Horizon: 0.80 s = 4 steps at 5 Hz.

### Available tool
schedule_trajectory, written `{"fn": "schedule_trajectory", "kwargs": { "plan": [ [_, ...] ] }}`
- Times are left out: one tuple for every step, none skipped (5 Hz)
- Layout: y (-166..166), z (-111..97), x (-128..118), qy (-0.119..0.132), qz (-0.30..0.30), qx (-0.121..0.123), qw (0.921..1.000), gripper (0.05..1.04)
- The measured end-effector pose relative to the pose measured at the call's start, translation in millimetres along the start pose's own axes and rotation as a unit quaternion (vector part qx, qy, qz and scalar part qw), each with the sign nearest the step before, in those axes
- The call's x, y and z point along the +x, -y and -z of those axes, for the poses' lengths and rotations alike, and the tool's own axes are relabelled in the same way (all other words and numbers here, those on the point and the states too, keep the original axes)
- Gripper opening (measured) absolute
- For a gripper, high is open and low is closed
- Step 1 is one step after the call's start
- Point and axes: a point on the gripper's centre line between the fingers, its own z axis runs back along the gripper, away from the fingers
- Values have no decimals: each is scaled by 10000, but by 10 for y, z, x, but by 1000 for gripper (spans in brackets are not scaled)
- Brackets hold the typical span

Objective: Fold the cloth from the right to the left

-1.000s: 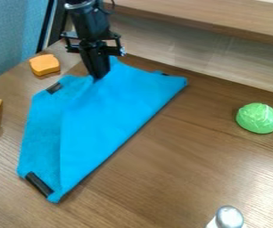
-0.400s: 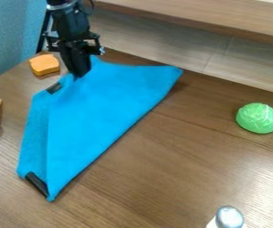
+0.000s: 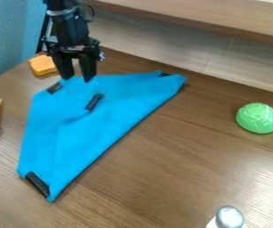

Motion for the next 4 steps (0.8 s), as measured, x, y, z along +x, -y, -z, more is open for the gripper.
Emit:
{"fn": "schedule_trajectory", "kwargs": {
  "plan": [
    [43,19,-4,-22,19,-8,10000,1007],
    [201,49,13,-30,245,-49,9997,1003],
    [504,35,17,-93,646,-30,9979,1001],
    [695,-43,4,0,914,109,9958,1001]
  ]
}}
